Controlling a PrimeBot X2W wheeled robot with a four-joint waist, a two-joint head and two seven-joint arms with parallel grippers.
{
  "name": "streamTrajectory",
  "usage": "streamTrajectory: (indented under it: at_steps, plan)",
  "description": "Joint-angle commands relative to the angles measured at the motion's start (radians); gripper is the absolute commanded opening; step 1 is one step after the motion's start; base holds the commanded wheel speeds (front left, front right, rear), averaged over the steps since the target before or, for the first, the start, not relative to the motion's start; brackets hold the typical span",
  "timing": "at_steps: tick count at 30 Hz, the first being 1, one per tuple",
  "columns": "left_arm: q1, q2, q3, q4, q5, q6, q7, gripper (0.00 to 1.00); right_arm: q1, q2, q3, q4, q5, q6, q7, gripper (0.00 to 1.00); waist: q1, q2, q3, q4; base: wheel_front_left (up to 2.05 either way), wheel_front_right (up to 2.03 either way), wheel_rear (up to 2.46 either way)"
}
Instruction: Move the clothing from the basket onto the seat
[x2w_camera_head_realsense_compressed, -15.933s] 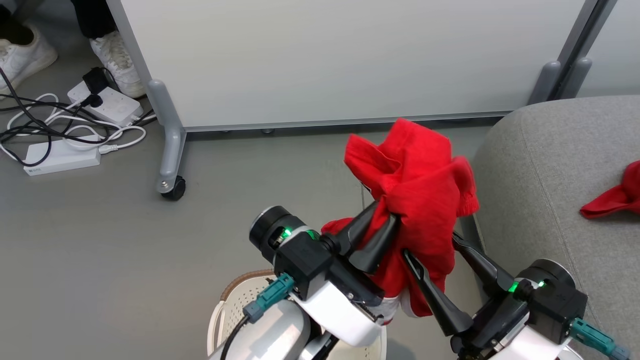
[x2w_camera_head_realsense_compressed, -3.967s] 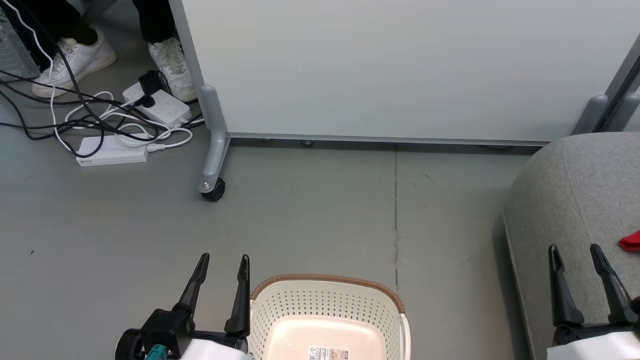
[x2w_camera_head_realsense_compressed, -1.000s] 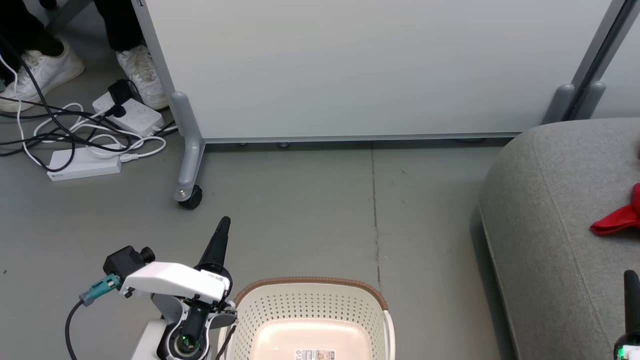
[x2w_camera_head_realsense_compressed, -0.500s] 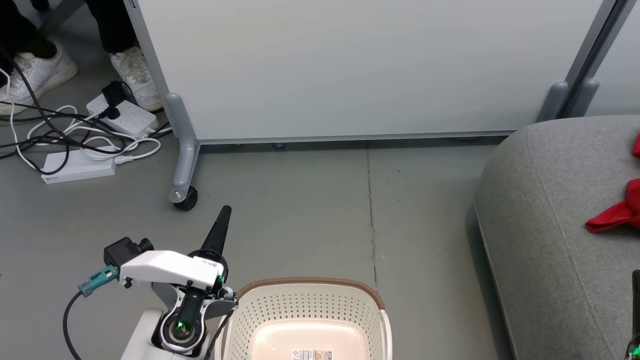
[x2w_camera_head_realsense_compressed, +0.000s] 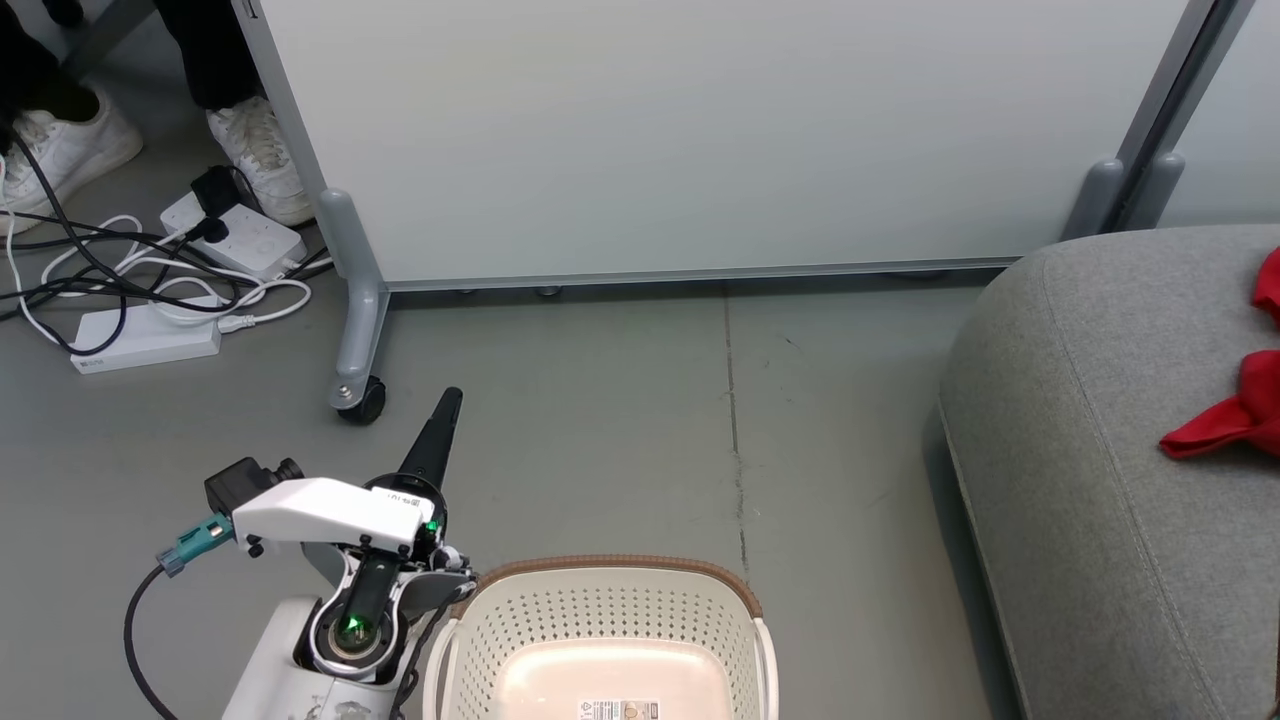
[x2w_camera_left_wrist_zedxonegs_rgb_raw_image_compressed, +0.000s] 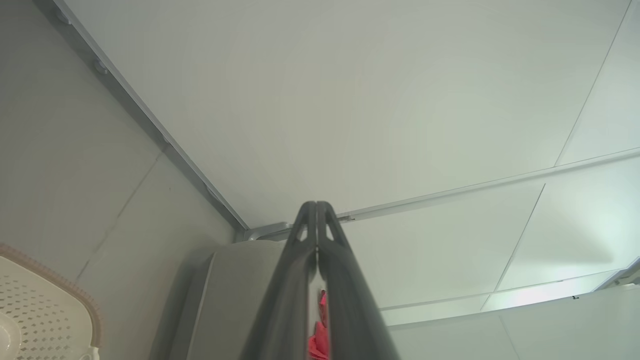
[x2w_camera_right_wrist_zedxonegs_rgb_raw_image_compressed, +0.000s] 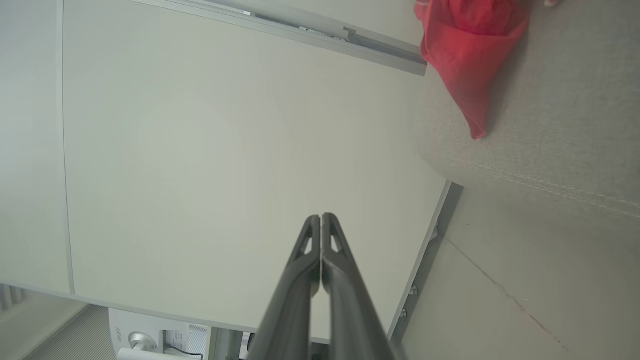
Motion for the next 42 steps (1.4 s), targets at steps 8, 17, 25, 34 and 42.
streamTrajectory:
  at_steps: [8, 17, 25, 34, 42]
  plan:
    - [-0.049, 0.004, 0.006, 0.014, -0.07, -0.011, 0.022, 0.0, 0.008, -0.012, -0.012, -0.014, 0.077, 0.002, 0.013, 0.0, 0.0, 0.0, 0.0, -0.007, 0.0, 0.0, 0.0]
    - [-0.068, 0.004, 0.007, 0.032, -0.134, -0.02, 0.04, 0.0, 0.012, -0.016, -0.018, -0.022, 0.147, 0.002, 0.021, 0.0, 0.0, 0.0, 0.001, -0.016, 0.0, 0.0, 0.0]
    - [-0.085, 0.004, 0.008, 0.047, -0.187, -0.028, 0.053, 0.0, 0.017, -0.019, -0.021, -0.027, 0.205, 0.002, 0.025, 0.0, 0.0, 0.0, 0.001, -0.023, 0.0, 0.0, 0.0]
    - [-0.095, 0.005, 0.008, 0.051, -0.206, -0.029, 0.06, 0.0, 0.021, -0.022, -0.019, -0.028, 0.231, 0.002, 0.022, 0.0, 0.0, 0.0, 0.001, -0.027, 0.0, 0.0, 0.0]
    - [-0.094, 0.004, 0.008, 0.051, -0.206, -0.029, 0.06, 0.0, 0.022, -0.025, -0.016, -0.029, 0.235, 0.002, 0.017, 0.0, 0.0, 0.0, 0.001, -0.027, 0.0, 0.0, 0.0]
